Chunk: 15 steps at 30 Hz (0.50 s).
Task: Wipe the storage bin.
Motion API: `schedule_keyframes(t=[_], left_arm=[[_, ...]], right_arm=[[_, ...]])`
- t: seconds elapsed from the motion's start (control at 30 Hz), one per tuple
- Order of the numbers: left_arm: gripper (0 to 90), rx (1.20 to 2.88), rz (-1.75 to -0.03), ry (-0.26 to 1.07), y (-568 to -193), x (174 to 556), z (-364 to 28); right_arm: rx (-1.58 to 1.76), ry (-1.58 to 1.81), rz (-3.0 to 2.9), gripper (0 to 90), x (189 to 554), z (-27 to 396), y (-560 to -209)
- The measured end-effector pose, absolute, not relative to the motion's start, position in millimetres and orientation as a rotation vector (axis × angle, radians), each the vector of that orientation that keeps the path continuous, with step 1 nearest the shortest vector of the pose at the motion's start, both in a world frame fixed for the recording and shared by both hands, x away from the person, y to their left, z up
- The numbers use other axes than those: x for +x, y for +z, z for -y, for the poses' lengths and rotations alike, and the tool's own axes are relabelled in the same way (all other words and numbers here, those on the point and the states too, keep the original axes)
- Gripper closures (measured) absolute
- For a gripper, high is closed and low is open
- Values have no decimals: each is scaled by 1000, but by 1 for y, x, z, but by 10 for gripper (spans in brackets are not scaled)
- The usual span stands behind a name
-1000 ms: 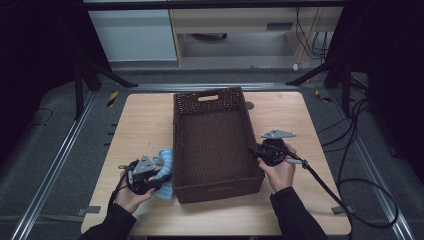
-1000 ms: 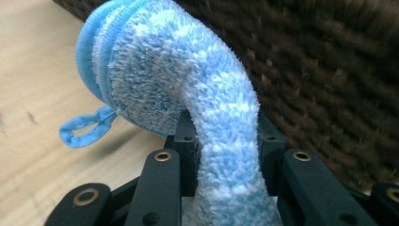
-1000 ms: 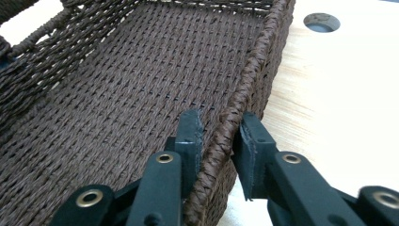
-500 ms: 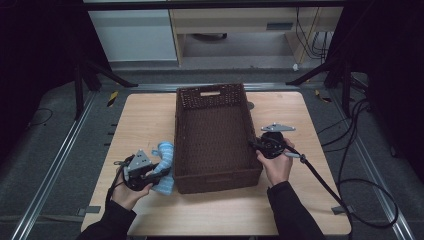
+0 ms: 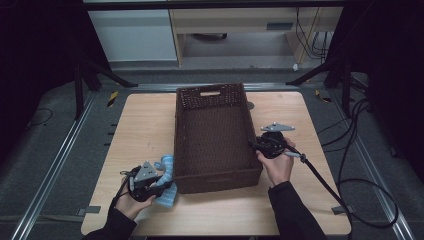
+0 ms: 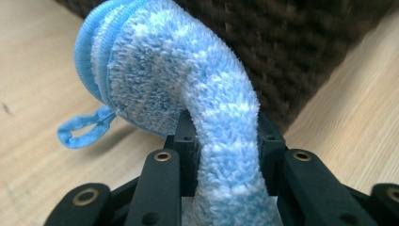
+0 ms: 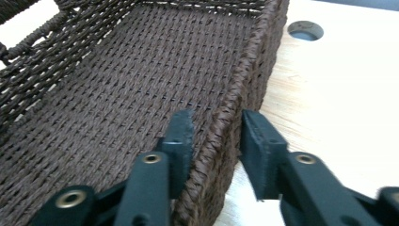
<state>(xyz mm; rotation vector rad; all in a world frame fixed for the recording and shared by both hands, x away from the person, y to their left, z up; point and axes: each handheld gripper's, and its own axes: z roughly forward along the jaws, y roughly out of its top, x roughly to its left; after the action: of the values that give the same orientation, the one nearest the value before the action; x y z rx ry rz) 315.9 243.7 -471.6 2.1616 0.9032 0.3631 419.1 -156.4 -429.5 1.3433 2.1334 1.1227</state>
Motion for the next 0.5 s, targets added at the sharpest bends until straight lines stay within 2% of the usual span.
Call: schedule_keyframes(t=[0.27, 0.4, 0.5], left_arm=[[686, 2155, -918, 353, -471, 310, -244], [685, 2132, -913, 357, -465, 306, -245], [685, 2106, -901, 370, -457, 304, -246]], right_arm=[[1313, 1106, -2178, 607, 406, 157, -424], [1341, 1086, -2212, 632, 405, 158, -429], [1359, 1095, -2221, 685, 405, 157, -429]])
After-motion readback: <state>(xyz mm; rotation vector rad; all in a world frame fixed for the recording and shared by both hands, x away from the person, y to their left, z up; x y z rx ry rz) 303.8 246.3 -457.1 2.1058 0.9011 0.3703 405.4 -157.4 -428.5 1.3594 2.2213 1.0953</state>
